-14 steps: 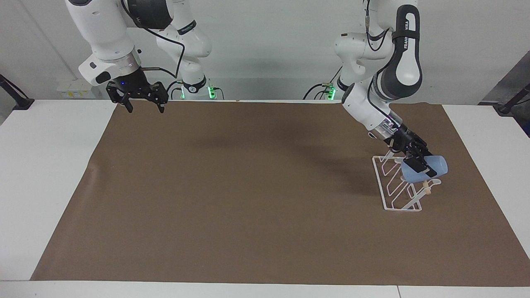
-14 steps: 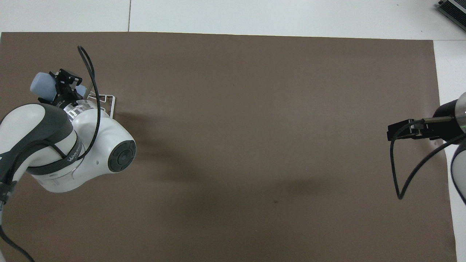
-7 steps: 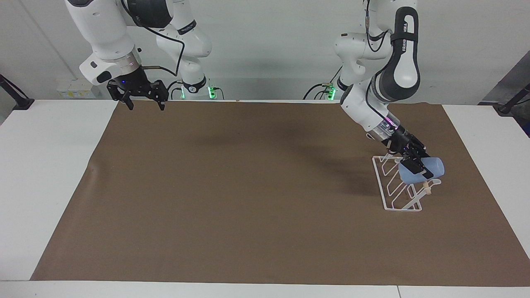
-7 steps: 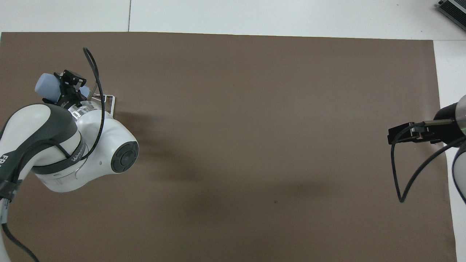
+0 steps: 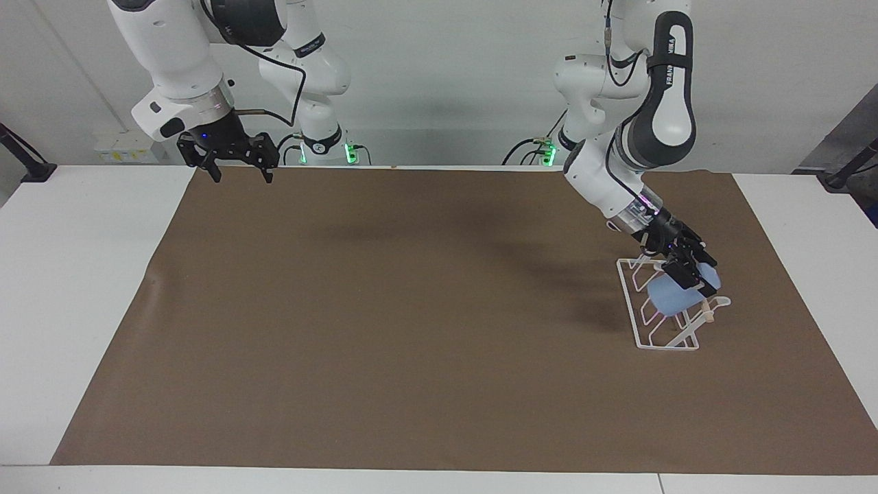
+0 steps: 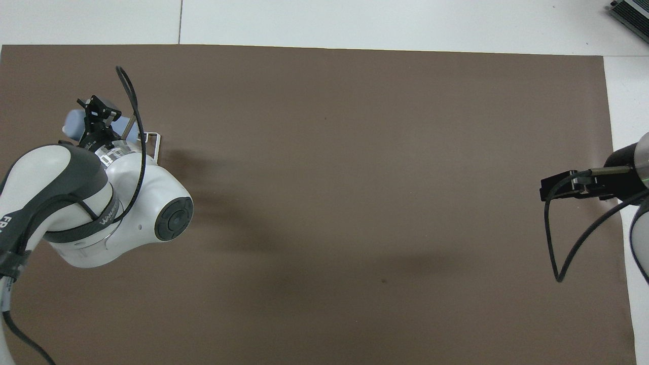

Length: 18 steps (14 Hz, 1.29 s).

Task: Hang cup on cup holder
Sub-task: 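Hang the cup on a rack hook and release with the left gripper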

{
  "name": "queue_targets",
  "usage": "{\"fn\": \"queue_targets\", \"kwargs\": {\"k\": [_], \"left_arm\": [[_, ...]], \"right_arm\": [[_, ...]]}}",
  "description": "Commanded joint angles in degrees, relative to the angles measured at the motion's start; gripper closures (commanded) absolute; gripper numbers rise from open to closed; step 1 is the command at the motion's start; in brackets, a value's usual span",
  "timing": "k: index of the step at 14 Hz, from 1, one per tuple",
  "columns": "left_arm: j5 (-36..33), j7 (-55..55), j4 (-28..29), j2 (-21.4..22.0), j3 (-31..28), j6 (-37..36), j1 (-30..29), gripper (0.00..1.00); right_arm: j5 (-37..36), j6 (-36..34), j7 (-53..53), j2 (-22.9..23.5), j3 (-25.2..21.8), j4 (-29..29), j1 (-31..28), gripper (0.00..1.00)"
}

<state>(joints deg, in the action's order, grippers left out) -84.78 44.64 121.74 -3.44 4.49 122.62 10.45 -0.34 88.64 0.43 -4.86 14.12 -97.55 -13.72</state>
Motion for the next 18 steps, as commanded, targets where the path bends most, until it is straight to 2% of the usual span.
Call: {"fn": "queue_targets", "kwargs": {"k": [1,8,9,12,15,18], "left_arm": [[-1.18,-1.13,0.52,0.27,0.08,-0.01,0.01,0.0],[0.14,-0.25,-0.54,1.32,0.34,-0.19,0.01,0.0],[4.23,-0.25,-1.84,1.24,0.43,-0.53,0.01,0.0],[27.49,-0.43,-9.48,0.45,0.08,-5.17,-1.22,0.0],[41.32,-0.95,-11.69,1.93,0.08,-11.16,-1.75,0.0],[52.66,-1.22,-12.4,3.78,-0.8,-12.23,-4.28,0.0]], "right_arm": [[0.08,-0.31,-0.96,-1.21,0.03,-0.89,-0.52,0.0],[0.08,-0.31,-0.96,-1.21,0.03,-0.89,-0.52,0.0],[0.08,-0.31,-0.96,-1.21,0.03,-0.98,-0.43,0.0],[0.08,-0.31,-0.96,-1.21,0.03,-0.89,-0.52,0.0],[0.08,-0.23,-0.96,-1.21,0.03,-0.98,-0.43,0.0],[0.08,-0.31,-0.96,-1.21,0.03,-0.98,-0.52,0.0]]}}
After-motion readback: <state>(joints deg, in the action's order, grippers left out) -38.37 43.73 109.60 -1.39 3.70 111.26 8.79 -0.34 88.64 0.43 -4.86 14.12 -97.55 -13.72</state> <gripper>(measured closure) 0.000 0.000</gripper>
